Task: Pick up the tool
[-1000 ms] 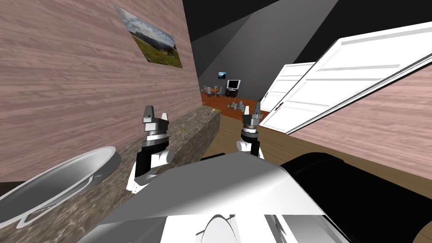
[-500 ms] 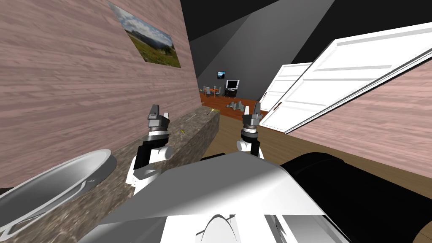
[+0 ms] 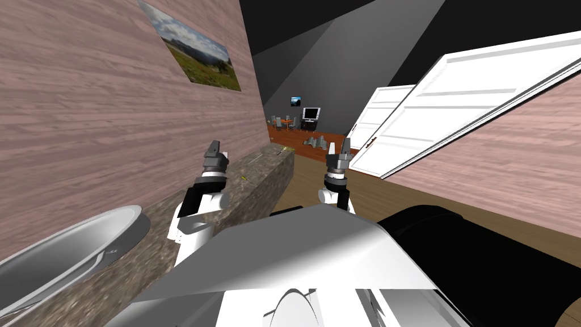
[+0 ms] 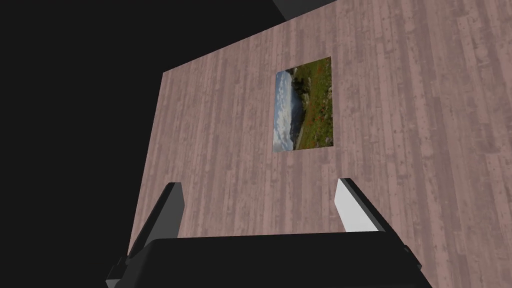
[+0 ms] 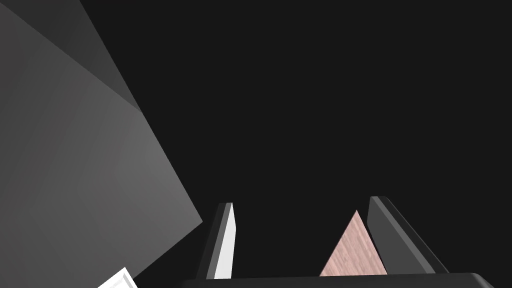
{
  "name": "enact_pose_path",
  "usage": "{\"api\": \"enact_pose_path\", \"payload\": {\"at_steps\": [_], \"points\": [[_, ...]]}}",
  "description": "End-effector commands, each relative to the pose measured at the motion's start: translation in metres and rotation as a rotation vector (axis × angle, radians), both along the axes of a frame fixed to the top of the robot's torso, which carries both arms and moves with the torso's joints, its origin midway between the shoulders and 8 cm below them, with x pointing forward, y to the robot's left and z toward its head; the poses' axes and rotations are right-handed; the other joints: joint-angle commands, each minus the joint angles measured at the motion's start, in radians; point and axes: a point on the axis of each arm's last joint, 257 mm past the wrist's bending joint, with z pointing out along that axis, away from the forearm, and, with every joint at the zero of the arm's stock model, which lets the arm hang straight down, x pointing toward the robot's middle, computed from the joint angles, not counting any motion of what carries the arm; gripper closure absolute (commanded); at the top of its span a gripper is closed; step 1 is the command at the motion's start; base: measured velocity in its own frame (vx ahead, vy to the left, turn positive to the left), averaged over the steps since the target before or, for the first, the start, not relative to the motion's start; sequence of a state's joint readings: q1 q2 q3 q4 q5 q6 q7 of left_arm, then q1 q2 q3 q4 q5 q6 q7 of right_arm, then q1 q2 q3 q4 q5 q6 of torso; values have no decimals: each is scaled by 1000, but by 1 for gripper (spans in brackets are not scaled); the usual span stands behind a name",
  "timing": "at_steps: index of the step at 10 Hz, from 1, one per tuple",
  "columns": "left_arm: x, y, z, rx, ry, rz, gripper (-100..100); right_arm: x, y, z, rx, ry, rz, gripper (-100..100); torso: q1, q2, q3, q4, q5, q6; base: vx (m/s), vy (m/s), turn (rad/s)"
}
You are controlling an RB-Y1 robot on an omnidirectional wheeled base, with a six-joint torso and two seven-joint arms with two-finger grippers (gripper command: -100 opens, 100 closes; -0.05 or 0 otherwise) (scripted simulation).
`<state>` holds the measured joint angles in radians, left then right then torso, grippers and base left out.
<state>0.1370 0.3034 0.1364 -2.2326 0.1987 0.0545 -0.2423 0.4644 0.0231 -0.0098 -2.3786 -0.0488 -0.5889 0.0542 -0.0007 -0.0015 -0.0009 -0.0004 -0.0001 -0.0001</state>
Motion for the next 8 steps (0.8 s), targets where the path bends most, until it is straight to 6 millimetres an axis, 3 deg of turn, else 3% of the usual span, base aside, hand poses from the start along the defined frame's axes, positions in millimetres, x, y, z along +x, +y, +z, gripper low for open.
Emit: {"api": "enact_pose_path", "payload": {"at_steps": [1, 8], "points": [[9, 5, -6, 14, 41, 14, -100, 0, 0, 0, 0, 0, 0, 0, 0, 0, 0, 0, 0, 0, 15, -9, -17], [47, 26, -34, 95, 205, 71, -100, 0, 0, 0, 0, 0, 0, 0, 0, 0, 0, 0, 0, 0, 18, -10, -24]]}}
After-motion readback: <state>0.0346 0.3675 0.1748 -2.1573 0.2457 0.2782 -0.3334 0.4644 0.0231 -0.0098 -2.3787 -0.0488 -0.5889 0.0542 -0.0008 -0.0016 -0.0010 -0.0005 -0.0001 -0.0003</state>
